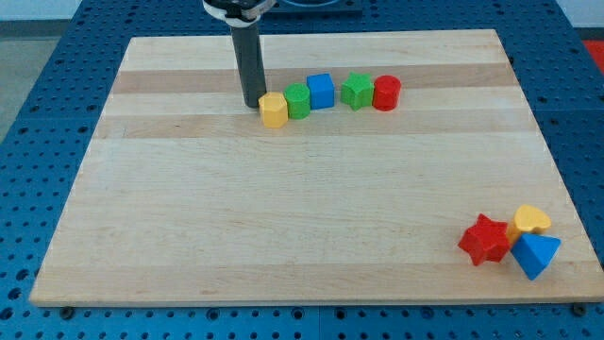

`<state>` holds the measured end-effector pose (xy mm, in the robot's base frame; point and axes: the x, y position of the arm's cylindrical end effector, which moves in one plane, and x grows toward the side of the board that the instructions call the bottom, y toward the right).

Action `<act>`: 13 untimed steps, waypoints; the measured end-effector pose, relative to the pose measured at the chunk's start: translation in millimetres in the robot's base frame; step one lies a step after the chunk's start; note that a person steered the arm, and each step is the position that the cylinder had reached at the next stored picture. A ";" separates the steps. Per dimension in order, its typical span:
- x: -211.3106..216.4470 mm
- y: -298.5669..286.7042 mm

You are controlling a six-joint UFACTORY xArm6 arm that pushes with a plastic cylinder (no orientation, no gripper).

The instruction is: Push the yellow hexagon above the red star

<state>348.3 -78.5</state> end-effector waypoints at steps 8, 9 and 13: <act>112.5 128.5; 112.5 169.3; 97.9 250.0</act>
<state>446.3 171.4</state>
